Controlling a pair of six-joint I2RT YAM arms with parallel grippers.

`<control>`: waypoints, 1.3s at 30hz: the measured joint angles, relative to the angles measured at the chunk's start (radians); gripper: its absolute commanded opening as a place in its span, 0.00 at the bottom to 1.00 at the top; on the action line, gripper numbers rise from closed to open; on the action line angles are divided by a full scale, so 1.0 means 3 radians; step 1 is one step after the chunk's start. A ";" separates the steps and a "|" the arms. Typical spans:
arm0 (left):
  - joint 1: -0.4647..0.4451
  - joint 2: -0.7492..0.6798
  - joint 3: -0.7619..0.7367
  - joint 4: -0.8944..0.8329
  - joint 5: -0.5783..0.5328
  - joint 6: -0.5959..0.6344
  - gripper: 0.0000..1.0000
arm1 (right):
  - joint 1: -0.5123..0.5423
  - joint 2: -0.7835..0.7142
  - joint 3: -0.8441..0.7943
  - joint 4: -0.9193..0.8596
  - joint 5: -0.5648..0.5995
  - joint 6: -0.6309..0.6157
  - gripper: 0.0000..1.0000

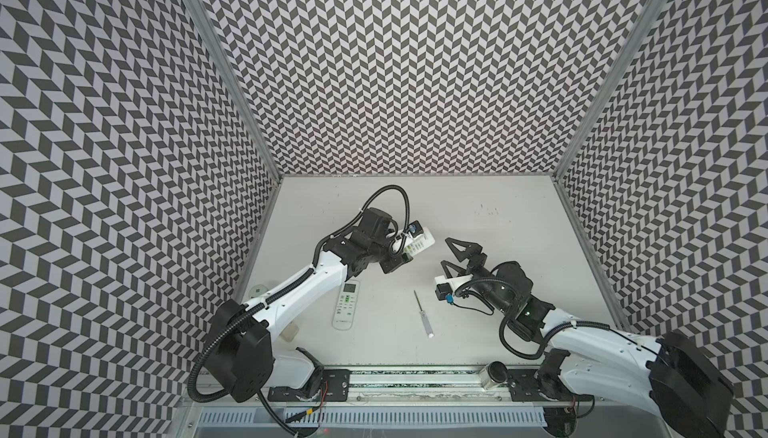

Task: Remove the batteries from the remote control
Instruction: 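Bring the right gripper to the remote's far end and grasp it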

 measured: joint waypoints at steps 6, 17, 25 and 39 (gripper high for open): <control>-0.0003 -0.0060 -0.0004 -0.0029 0.0066 0.0000 0.34 | 0.0103 0.0425 0.0169 0.0154 0.0127 -0.0090 0.80; -0.0022 -0.0116 -0.0057 -0.0120 0.0086 0.0014 0.33 | 0.0209 0.0813 0.0369 0.0427 0.0360 -0.0211 0.65; -0.0022 -0.0140 -0.0102 -0.0113 0.0081 0.0022 0.34 | 0.0245 0.0942 0.0440 0.0430 0.0389 -0.0210 0.46; -0.0019 -0.0165 -0.0132 -0.0092 0.0109 -0.0028 0.38 | 0.0299 0.1096 0.0492 0.0278 0.0530 -0.0271 0.12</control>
